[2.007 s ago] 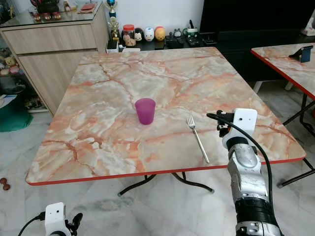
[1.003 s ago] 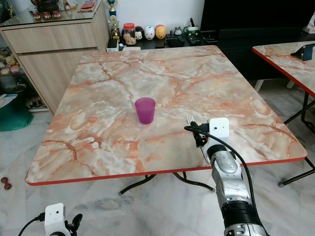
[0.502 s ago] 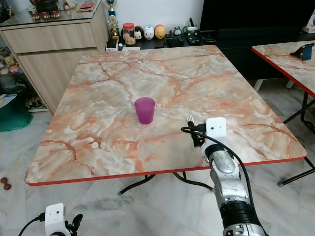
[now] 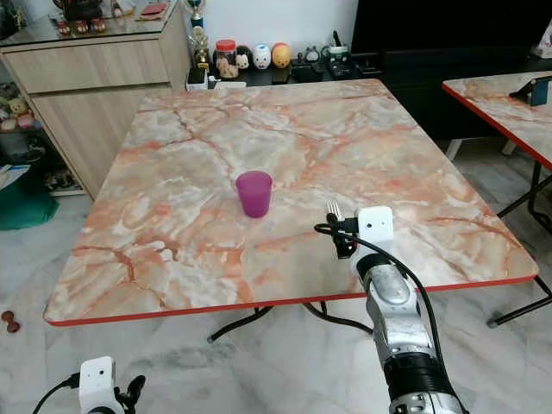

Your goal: Setting the table

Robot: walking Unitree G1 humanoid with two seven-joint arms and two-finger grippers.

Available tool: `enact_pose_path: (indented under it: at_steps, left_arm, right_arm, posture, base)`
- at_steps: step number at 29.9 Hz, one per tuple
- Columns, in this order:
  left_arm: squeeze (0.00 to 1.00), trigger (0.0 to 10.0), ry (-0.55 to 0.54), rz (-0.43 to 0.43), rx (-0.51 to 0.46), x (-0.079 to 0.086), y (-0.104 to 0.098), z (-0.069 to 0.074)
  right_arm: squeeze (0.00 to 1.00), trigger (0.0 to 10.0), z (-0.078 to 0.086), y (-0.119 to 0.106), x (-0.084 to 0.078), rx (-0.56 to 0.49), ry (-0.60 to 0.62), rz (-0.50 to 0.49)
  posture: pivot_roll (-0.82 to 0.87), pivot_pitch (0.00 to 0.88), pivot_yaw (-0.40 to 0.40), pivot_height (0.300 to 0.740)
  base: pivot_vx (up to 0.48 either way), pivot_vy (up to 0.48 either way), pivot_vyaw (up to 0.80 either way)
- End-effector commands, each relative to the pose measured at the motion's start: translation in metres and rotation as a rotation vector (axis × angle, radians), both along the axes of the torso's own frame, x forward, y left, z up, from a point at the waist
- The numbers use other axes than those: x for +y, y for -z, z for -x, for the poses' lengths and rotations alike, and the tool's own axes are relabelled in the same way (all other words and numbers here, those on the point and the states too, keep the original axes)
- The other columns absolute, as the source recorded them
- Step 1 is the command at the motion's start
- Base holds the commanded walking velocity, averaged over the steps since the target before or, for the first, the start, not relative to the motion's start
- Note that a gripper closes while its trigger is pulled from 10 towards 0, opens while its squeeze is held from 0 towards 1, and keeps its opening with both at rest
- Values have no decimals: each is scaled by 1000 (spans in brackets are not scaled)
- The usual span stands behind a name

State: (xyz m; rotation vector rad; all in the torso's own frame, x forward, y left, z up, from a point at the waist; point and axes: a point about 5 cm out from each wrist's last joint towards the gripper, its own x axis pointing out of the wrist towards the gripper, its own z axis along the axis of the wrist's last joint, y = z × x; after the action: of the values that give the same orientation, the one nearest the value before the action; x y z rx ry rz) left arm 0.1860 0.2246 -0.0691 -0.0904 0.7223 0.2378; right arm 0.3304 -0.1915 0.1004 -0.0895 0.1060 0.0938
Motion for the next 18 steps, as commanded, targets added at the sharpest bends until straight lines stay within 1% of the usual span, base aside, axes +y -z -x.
enact_pose_path:
  at_steps: [1, 10, 14, 18]
  left_arm:
    - [0, 10000, 10, -4, 19, 0, 2, 4]
    - [0, 10000, 10, -6, 14, -1, 2, 3]
    - [0, 10000, 8, -7, 11, 0, 2, 3]
    - [0, 10000, 6, -5, 13, 0, 2, 4]
  right_arm:
    - [0, 10000, 0, 1, 0, 4, 2, -6]
    - [0, 10000, 0, 2, 2, 6, 2, 0]
    - [0, 10000, 2, 2, 3, 6, 1, -2]
    - [0, 10000, 8, 2, 4, 10, 14, -4]
  posture:
    - [-92, 0, 30, 707]
    - [-92, 0, 29, 707]
    - [-91, 0, 28, 707]
    - [-92, 0, 27, 707]
  base:
    - [334, 0, 0]
    - [326, 0, 0]
    - [0, 0, 0]
    - [0, 0, 0]
